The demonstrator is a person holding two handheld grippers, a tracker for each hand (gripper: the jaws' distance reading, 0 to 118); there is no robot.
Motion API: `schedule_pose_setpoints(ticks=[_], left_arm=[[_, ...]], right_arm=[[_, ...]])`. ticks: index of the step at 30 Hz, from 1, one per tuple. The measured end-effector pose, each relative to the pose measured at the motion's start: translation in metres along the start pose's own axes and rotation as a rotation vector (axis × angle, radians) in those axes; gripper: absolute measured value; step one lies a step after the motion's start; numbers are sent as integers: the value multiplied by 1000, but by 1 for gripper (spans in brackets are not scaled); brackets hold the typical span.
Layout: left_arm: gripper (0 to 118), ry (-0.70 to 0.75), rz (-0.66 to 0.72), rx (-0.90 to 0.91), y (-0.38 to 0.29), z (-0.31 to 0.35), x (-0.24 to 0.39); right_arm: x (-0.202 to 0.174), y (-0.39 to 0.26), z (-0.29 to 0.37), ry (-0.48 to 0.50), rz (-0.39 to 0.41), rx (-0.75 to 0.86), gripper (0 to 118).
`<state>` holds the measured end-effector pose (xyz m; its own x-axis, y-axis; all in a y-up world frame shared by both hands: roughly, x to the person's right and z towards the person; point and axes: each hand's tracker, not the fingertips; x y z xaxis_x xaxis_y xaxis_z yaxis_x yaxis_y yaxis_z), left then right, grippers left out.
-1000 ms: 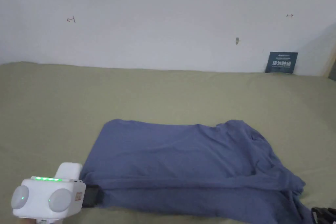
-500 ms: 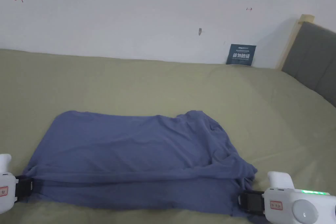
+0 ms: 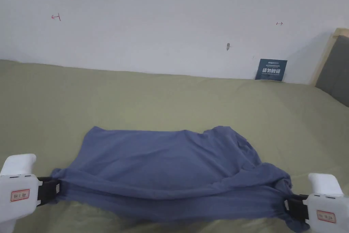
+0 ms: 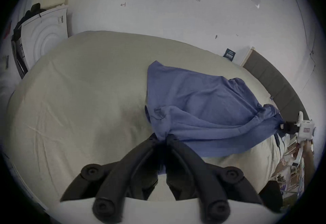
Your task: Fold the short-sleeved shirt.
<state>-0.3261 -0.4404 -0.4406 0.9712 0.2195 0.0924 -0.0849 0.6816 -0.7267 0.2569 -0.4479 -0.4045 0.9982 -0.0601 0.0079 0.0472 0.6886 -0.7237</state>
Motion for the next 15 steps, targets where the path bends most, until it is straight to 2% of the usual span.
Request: schedule_pose_setpoints(ticks=[7, 11, 15], left_arm=[[7, -25, 20, -30, -43, 50, -11], [7, -38, 47, -83, -88, 64, -12], [7, -40, 117, -149, -125, 57, -21]], right_arm=[[14, -25, 45, 41, -4, -29, 7], [26, -59, 52, 70, -72, -98, 7], [31, -97, 37, 45, -32, -215, 7]])
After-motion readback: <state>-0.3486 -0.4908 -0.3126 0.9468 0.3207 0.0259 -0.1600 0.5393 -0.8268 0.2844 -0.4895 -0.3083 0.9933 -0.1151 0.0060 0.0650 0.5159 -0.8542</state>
